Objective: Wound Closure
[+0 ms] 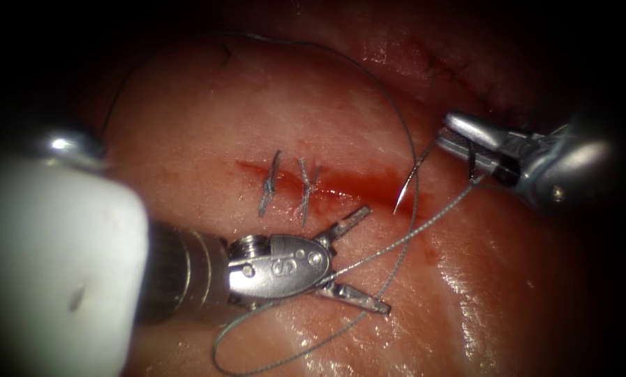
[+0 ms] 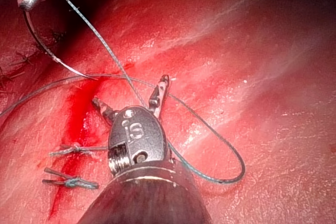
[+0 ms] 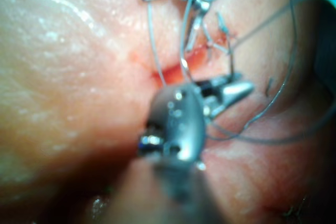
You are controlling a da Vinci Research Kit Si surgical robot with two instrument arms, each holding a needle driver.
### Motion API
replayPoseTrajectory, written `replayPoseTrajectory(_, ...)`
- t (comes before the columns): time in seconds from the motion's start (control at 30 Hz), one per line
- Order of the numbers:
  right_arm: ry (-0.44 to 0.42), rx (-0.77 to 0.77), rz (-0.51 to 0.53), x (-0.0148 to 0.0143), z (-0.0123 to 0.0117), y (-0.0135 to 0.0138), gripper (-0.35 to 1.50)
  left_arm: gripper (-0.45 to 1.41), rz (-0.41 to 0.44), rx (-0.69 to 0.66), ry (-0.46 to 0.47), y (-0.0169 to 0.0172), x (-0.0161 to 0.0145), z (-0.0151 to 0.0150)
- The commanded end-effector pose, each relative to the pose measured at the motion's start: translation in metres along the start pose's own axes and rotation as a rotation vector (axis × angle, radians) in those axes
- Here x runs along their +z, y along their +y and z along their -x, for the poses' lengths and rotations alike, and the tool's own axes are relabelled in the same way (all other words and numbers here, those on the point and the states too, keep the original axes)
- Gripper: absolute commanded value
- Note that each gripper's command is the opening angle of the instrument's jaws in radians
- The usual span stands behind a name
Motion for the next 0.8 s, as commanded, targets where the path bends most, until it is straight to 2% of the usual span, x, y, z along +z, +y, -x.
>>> replayPoseTrajectory(0.03, 0.002, -0.016, -0.001, 0.0009, 0.0003, -0.0005, -0.35, 0.78, 0.004, 0.004, -0.008, 0.0006, 0.0007, 0.0008)
replayPoseTrajectory(0.23, -0.008, -0.081, -0.013, 0.0024, 0.0003, -0.0008, -0.35, 0.74, 0.036, -0.030, -0.104, 0.0012, 0.0008, 0.0017)
replayPoseTrajectory(0.43, -0.013, -0.113, -0.019, 0.0028, 0.0014, -0.0009, -0.35, 0.71, 0.068, -0.115, -0.190, 0.0013, -0.0003, 0.0022)
replayPoseTrajectory(0.63, -0.021, -0.144, -0.034, 0.0041, 0.0031, -0.0022, -0.35, 0.63, 0.077, -0.153, -0.218, 0.0009, -0.0007, 0.0031)
replayPoseTrajectory(0.8, -0.021, -0.197, -0.036, 0.0042, 0.0039, -0.0027, -0.35, 0.63, 0.079, -0.163, -0.232, 0.0007, -0.0007, 0.0040)
